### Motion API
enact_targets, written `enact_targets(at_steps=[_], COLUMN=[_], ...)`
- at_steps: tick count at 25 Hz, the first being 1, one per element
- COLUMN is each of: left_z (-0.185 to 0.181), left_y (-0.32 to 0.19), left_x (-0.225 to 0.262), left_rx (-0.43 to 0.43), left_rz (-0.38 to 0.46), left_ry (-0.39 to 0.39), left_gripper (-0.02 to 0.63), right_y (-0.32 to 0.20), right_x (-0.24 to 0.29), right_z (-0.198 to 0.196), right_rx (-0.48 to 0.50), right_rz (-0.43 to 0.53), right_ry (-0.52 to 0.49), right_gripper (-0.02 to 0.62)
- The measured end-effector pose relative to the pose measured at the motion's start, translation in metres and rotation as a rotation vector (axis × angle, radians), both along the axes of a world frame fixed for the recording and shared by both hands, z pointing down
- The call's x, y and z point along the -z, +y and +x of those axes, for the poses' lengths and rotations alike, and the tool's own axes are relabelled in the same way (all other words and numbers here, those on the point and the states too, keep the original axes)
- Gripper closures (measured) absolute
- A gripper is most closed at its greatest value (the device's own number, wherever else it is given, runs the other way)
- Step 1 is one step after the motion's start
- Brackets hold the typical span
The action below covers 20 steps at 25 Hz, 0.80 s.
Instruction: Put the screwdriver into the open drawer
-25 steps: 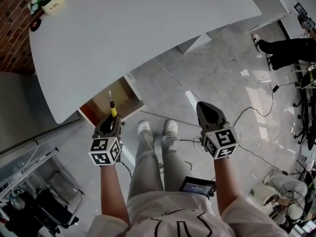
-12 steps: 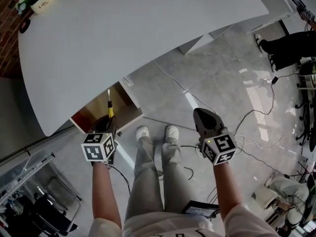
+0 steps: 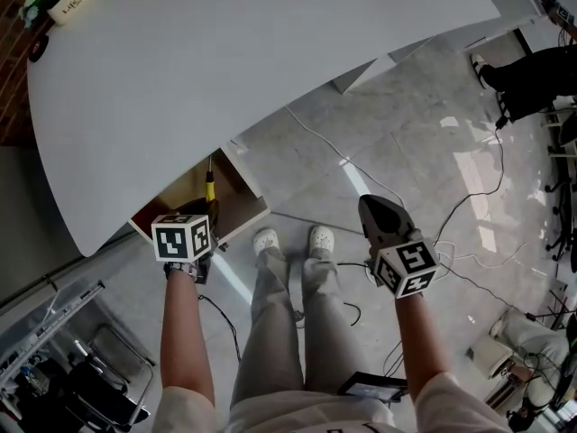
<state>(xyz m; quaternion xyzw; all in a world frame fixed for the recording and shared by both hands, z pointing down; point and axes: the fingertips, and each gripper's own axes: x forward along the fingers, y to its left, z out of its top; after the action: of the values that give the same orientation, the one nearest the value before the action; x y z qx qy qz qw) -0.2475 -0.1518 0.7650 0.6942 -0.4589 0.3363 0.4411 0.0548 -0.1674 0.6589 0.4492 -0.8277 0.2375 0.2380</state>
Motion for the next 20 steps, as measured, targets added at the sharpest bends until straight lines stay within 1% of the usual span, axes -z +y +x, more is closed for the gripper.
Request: enact_targets(at_steps=[5,11,14,17,20], left_z=[0.004,0.008,0.007,0.012,0.017], left_y=[-0.014,-0.023,-0.023,-0.022,-0.023], left_x=[-0.019,-0.042,-0.051,-0.06,-0.063], left_rx=[-0.036,-0.022,-0.01,-0.003,-0.01], left_rz=[-0.037,-0.079,-0.132,-0.208,-0.248], left_ry=[-0.019,-0.014,0.021,0.08,0.109], left_gripper=[0.532,0.531,0.531,0.532,0.532], right_y=[-0.006,-0.023,-0.031,-0.039,-0.046], right_x=[-0.002,-0.005,-0.009,-0.011,-0.011], right_z=[-0.001,0.009,0.005,0.001,-0.001], right_rx=[0.0,-0.016,-0.014,-0.004,0.005], right_rz=[0.013,0.045,0.057,0.068,0.075], right_ry=[0.008,0.028,0.026,0.023,0.024], right_gripper=[0.575,0.575,0.575,0.575,0.575])
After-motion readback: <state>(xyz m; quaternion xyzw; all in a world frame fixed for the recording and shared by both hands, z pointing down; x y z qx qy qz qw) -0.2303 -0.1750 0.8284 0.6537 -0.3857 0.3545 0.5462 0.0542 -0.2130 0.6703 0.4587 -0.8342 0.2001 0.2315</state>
